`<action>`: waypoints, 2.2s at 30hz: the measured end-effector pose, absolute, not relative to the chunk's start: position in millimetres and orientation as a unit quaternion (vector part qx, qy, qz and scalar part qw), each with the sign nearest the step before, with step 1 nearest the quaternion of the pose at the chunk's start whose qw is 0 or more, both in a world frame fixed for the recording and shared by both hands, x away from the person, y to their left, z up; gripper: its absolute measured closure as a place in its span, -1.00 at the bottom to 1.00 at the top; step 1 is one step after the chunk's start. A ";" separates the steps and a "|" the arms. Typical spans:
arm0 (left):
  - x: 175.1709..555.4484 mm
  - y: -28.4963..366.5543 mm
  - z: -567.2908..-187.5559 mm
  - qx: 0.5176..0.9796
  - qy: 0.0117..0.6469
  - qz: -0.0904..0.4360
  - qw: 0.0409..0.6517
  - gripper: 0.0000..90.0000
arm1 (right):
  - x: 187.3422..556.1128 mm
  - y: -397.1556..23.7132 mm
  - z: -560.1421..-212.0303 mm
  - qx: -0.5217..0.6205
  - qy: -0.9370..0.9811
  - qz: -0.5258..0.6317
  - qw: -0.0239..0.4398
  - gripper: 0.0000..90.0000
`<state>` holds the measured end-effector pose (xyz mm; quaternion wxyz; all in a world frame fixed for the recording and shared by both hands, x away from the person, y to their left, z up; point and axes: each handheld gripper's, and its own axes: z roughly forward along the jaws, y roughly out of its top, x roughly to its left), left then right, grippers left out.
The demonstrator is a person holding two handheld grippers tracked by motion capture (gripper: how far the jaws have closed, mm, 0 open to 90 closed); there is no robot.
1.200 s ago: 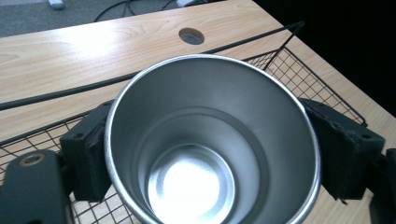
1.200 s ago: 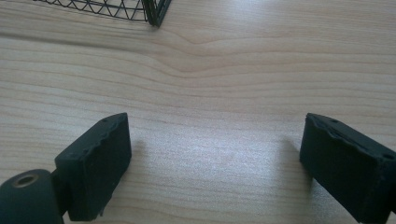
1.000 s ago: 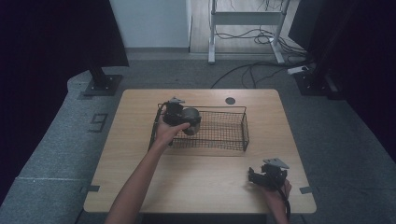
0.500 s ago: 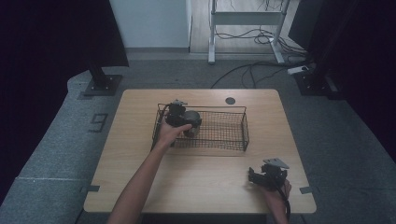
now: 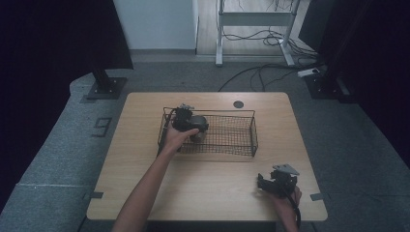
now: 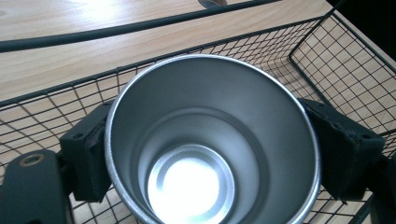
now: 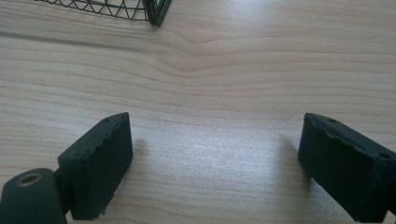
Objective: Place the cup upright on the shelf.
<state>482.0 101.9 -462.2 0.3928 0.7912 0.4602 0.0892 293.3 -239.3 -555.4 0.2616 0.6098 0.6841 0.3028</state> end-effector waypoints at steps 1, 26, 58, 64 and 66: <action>482.4 101.1 -463.3 0.792 0.460 0.089 0.391 -0.69 | 293.2 -239.2 -555.4 0.610 0.684 0.303 0.261 -0.78; 487.9 90.4 -477.9 0.805 0.470 0.080 0.353 -0.70 | 293.1 -239.4 -555.3 0.609 0.685 0.303 0.261 -0.77; 478.7 107.7 -452.1 0.796 0.466 0.111 0.371 -0.80 | 292.6 -239.6 -555.3 0.608 0.685 0.304 0.261 -0.77; 467.3 114.9 -437.5 0.792 0.449 0.115 0.397 -0.80 | 292.6 -239.5 -555.3 0.608 0.685 0.304 0.261 -0.77; 461.9 117.2 -432.4 0.792 0.442 0.116 0.405 -0.80 | 292.6 -239.6 -555.3 0.608 0.686 0.304 0.261 -0.77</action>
